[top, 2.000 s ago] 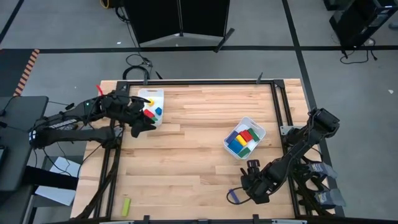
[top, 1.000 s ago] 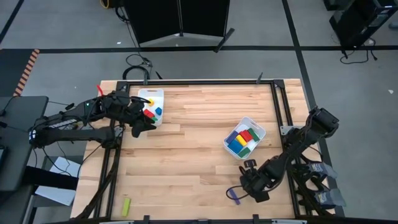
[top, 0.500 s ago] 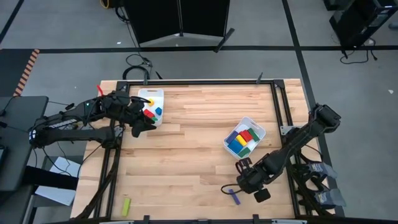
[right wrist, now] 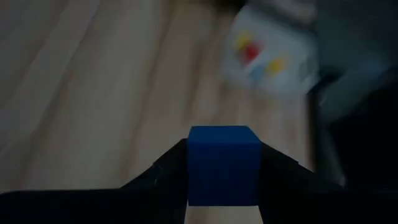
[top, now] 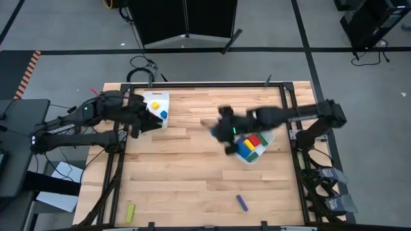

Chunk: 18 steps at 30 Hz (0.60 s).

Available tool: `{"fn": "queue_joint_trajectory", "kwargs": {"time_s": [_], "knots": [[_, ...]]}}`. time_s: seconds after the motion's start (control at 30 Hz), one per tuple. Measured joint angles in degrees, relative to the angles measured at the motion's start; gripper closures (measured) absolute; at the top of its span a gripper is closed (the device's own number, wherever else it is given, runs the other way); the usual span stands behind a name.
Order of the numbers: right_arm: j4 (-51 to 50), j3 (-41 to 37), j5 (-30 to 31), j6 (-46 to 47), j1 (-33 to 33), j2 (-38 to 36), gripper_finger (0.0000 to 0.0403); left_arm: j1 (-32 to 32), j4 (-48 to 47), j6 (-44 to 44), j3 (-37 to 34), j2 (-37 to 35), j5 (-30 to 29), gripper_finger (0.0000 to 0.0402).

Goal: Sort blocks by size
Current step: Put the blue square block into the left white bin

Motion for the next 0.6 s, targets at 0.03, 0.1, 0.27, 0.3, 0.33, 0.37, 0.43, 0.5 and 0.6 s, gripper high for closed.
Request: {"fn": "queue_joint_trajectory", "kwargs": {"time_s": [0.03,0.1,0.27,0.3,0.33,0.37,0.43,0.5,0.6], "knots": [[4.0,0.1,-1.3,-2.3,-2.6,0.0,0.0255,0.0,1.8,-0.4,0.0,-0.5,-0.1,0.0183],[13.3,0.0,-4.7,-5.1,-7.2,1.0,0.0255,0.0,4.4,-1.5,0.0,-1.8,-0.7,0.0183],[32.9,0.0,-13.5,-2.2,-15.4,6.9,0.0256,0.0,9.5,-2.8,0.0,-5.4,-5.2,0.0183],[36.9,0.0,-15.0,-1.1,-16.0,8.8,0.0256,0.0,10.0,-3.0,0.0,-5.9,-6.4,0.0183],[40.9,0.0,-16.0,0.2,-16.3,10.7,0.0255,0.0,10.5,-3.1,0.0,-6.5,-7.6,0.0183],[44.5,0.0,-16.5,1.5,-16.6,12.7,0.0255,0.0,10.6,-3.1,0.0,-7.1,-8.6,0.0183],[50.3,0.4,-16.9,4.5,-16.9,16.8,0.0255,0.0,10.2,-3.1,0.0,-7.9,-10.3,0.0183],[53.1,2.9,-17.2,8.0,-17.3,21.3,0.0255,0.0,10.1,-3.1,0.0,-8.5,-11.5,0.0183],[53.0,9.0,-17.5,10.5,-17.8,27.8,0.0255,0.0,10.1,-2.8,0.0,-8.5,-12.9,0.0183]]}}
